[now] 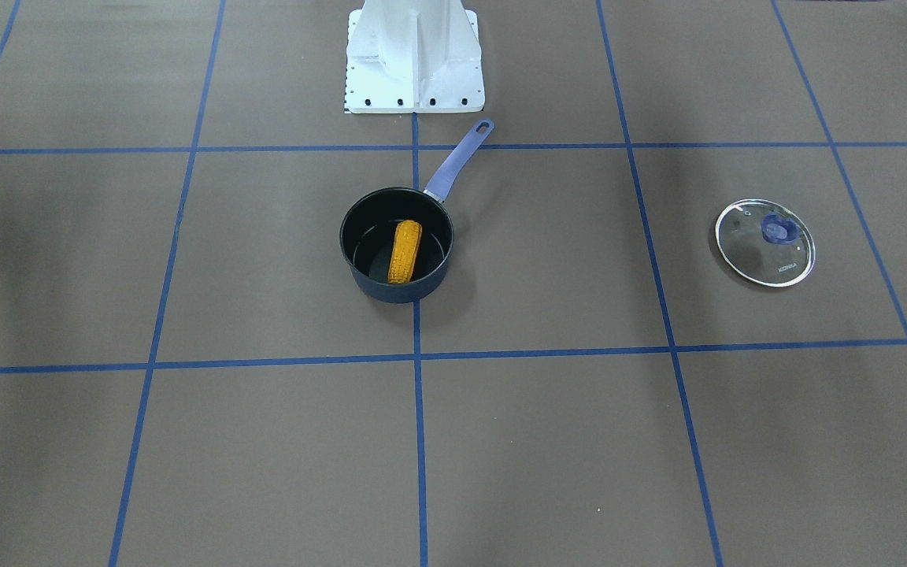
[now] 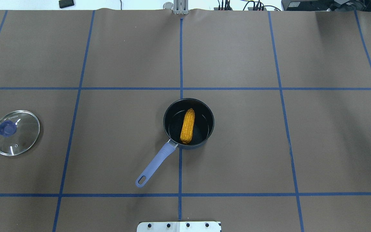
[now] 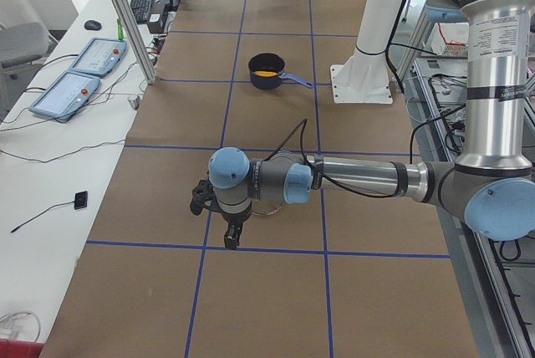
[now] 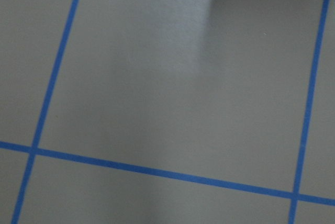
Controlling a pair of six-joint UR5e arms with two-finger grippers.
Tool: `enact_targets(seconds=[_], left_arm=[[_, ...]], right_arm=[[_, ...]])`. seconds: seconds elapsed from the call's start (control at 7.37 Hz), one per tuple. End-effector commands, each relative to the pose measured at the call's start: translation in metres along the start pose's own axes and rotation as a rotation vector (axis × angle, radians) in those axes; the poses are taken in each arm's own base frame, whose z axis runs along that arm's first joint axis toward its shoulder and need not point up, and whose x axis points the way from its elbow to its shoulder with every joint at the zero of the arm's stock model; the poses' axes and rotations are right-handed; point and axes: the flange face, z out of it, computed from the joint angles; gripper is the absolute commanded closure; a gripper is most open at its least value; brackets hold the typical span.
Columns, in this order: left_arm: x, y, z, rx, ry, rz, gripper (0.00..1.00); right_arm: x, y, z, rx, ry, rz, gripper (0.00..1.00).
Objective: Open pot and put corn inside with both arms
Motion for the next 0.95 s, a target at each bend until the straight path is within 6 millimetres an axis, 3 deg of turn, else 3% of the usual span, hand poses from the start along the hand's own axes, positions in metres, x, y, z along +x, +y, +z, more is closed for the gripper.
enact_targets(seconds=[0.0, 0.14, 0.41, 0.81], left_arm=[[-0.002, 0.008, 0.004, -0.007, 0.002, -0.006, 0.01], [-0.001, 0.022, 0.003, -0.007, 0.003, -0.011, 0.01], [-0.001, 0.024, 0.002, -0.009, 0.001, -0.012, 0.01], [-0.003, 0.026, 0.004, -0.013, 0.001, -0.015, 0.01]], right_arm=[[0.053, 0.036, 0.004, -0.025, 0.018, -0.025, 0.0], [0.068, 0.043, -0.001, -0.023, 0.026, -0.081, 0.0], [0.085, 0.055, -0.002, -0.055, 0.029, -0.078, 0.0], [0.107, 0.08, 0.024, -0.107, 0.017, -0.019, 0.0]])
